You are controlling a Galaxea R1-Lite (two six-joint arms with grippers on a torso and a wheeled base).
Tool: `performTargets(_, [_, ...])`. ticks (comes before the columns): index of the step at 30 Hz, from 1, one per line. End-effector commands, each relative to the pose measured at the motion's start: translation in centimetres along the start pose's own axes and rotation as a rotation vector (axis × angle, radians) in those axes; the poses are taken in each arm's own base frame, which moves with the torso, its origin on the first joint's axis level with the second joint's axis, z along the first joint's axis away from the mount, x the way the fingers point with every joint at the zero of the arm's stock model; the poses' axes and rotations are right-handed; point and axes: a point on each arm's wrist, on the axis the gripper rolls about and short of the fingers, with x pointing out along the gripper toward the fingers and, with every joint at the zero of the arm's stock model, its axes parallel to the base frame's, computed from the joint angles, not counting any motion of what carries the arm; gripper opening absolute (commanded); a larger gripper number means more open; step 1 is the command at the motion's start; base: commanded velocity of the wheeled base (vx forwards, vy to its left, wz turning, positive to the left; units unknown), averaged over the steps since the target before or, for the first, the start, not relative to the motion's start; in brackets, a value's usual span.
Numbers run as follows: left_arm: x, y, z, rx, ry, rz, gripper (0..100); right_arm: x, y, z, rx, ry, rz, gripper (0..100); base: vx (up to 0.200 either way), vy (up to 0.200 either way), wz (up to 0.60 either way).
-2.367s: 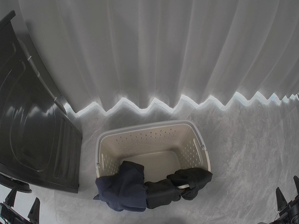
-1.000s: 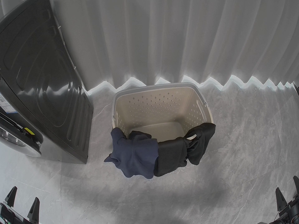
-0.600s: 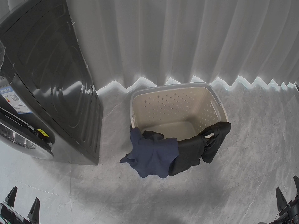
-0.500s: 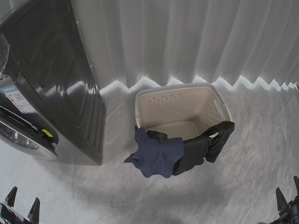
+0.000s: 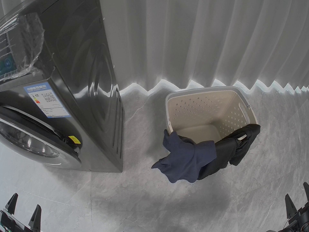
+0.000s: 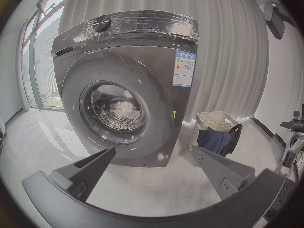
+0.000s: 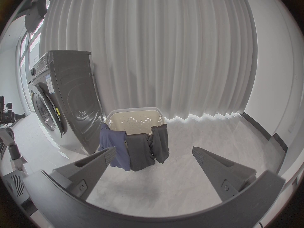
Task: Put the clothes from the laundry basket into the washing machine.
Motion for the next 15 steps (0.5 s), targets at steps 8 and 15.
performTargets(8, [0.01,0.03,-0.53,-0.001,0.001,0.001,100,0.01,0.01,-0.52,0.000,0.001,0.001,100,0.000,0.200,0.00])
performTargets(15, [0.01,0.03,-0.53,-0.001,0.001,0.001,100,0.01,0.01,-0.52,0.000,0.001,0.001,100,0.000,0.200,0.00])
